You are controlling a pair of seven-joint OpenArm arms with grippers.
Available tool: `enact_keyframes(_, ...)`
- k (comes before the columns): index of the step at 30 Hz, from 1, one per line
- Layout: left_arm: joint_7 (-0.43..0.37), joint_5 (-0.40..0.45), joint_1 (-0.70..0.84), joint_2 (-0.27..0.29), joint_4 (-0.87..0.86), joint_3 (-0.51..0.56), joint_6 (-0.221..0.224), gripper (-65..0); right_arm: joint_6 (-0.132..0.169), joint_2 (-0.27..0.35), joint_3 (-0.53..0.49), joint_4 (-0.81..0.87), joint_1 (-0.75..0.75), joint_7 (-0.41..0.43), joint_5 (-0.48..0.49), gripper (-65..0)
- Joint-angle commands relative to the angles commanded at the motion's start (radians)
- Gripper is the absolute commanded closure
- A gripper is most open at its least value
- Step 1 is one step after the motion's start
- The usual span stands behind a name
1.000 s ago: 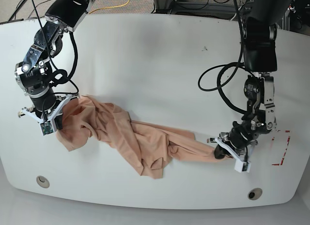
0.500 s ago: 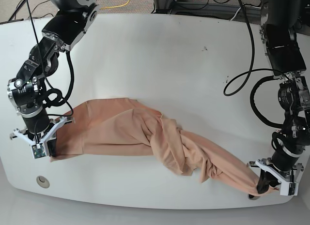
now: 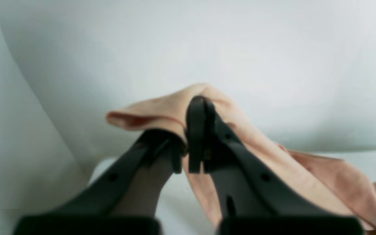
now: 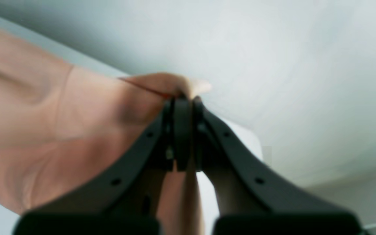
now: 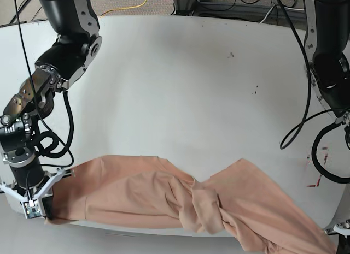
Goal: Layout the t-shirt on the table in an organized manner, then fold the t-shirt properly
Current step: 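Lift and stretch the shirt between both grippers, then lay it down, then open both grippers to release the shirt on the table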
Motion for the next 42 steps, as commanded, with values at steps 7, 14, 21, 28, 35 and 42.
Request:
enact_keyframes(7, 0.0, 0.0, -0.083, -0.002, -0.054, 0.0, -0.002, -0.4, 0.0, 0.034, -0.011, -0.095, 0.11, 0.0, -0.002, -0.2)
enact_keyframes(14, 0.0, 0.0, -0.071, -0.041, -0.057, 0.0, -0.003, -0.4, 0.0, 0.041, -0.026, -0.118, 0.094, 0.0, -0.002, -0.2)
enact_keyframes(21, 0.011, -0.005, 0.069, -0.069, -0.017, -0.02, -0.005, -0.4, 0.0, 0.034, -0.02, -0.046, -0.089, 0.0, -0.002, -0.2)
enact_keyframes(28, 0.068, -0.124, 0.341, -0.091, 0.037, -0.106, -0.005, -0.4, 0.002, -0.021, 0.011, 0.021, -0.37, 0.0, 0.006, -0.2)
enact_keyframes(35, 0.069, -0.15, 0.617, -0.094, 0.094, -0.189, -0.005, -0.4, 0.002, -0.051, 0.023, 0.034, -0.58, 0.002, 0.008, -0.2)
enact_keyframes(42, 0.069, -0.15, 0.867, -0.092, 0.157, -0.273, -0.005, -0.4, 0.002, -0.052, 0.023, 0.031, -0.715, 0.005, 0.009, -0.2)
